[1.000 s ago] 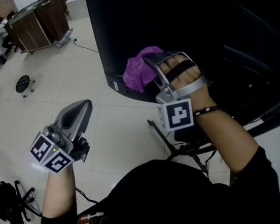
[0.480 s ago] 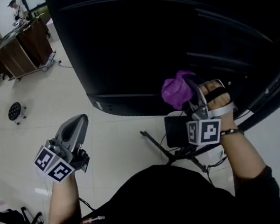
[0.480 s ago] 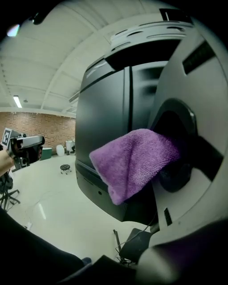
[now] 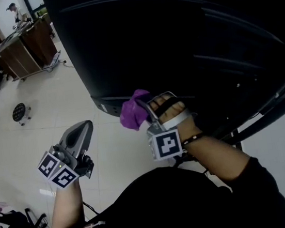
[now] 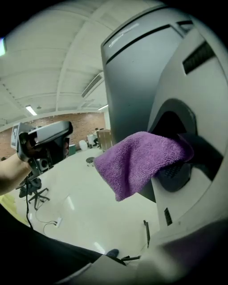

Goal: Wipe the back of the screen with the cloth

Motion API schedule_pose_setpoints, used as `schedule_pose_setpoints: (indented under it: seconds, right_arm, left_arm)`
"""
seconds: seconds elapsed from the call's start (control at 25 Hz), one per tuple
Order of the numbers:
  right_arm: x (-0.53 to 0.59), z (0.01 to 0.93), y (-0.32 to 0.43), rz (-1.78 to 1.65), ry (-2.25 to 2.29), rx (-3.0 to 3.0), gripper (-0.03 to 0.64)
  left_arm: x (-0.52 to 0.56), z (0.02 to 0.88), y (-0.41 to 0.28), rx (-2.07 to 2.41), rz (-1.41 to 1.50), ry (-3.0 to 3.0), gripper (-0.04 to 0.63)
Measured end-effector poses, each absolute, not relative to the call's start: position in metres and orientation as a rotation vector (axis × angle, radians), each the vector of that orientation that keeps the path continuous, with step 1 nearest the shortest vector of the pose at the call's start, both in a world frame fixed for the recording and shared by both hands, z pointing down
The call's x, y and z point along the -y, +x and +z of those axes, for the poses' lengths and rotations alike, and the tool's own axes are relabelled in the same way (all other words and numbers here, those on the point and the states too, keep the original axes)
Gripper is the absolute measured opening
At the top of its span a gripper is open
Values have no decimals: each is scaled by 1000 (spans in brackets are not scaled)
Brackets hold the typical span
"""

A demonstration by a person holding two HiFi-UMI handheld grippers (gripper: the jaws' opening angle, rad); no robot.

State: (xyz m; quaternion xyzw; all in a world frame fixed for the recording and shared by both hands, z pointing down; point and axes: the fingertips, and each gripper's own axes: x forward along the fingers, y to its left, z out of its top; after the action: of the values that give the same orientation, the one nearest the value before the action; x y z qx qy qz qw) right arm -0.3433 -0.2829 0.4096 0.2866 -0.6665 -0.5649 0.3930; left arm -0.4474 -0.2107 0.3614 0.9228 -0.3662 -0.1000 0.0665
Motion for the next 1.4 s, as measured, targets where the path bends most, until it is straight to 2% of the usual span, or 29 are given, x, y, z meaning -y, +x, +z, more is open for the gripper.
schedule_pose_setpoints:
  seconds: [0.12,0.28,0.4,0.84,1.04,1.4]
  right_arm:
    - [292,431,-394,-1441,635,1730,98]
    - [299,454,-399,-1341,567,1781,98]
    - [299,450,-365,-1246,612,1814,98]
    - [302,462,-163,-921,911,1631,97]
    - [256,433,-158,-840,966,1814,95]
    - [170,352,-113,-419,1036,2551,95]
  left_arm:
    - [203,361,-455,1137,-285,2774,-5]
    - [197,364,-461,1164,-296,2746,-5]
    - [196,370,-457,1142,-295,2740,-5]
    - [219,374,-422,977,-297,2773,-5]
    - [229,370,-393,862,-281,2805,-5]
    - [220,351,-325,619,-265,2896,-5]
